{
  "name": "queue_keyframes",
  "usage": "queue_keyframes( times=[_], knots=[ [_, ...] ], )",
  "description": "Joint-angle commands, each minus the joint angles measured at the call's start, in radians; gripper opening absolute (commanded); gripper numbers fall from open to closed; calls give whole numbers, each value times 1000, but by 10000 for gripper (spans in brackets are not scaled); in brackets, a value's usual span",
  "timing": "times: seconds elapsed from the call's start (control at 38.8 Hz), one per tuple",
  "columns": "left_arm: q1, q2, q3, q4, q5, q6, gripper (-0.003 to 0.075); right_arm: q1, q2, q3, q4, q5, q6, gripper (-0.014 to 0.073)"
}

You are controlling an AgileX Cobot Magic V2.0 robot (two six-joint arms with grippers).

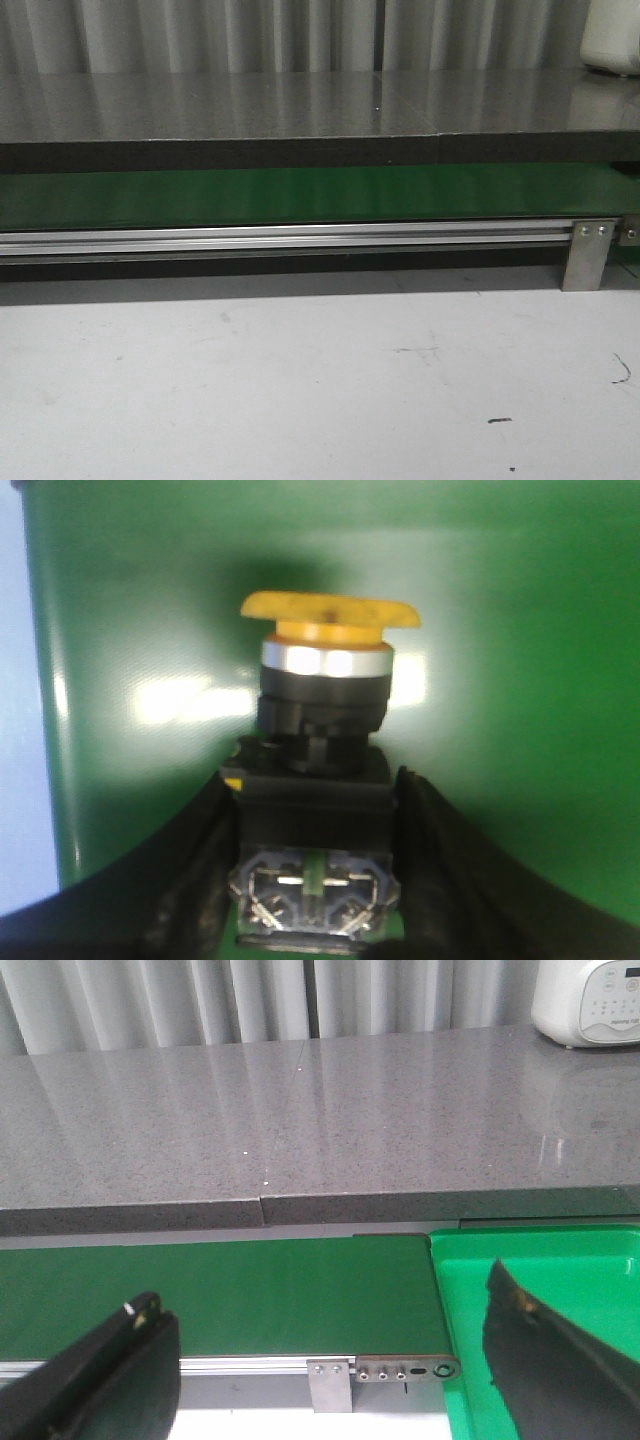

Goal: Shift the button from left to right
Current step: 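Carry the button onto the belt end near the left gripper and release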

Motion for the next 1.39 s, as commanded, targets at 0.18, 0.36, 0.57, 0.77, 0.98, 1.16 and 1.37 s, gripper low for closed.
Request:
queue_keyframes(
  times=[0.18,0.36,0.57,0.77,0.98,1.16,1.37],
  knots=[
    [-18,-54,-45,-90,13,-19,571,2,14,-35,-9,-75,-6,633],
    [-64,-75,-172,-81,113,-19,615,2,14,-35,-9,-75,-6,633],
    [-98,-79,-276,-59,280,-19,413,2,14,-35,-9,-75,-6,633],
    [-143,-107,-274,15,280,-56,-20,2,14,-35,-9,-75,-6,633],
    [-273,-229,-164,185,278,-156,-21,2,14,-35,-9,-75,-6,633],
    [-298,-390,35,185,84,-204,-21,2,14,-35,-9,-75,-6,633],
    [-298,-679,371,162,-245,-204,-21,2,14,-35,-9,-75,-6,633]
  ],
)
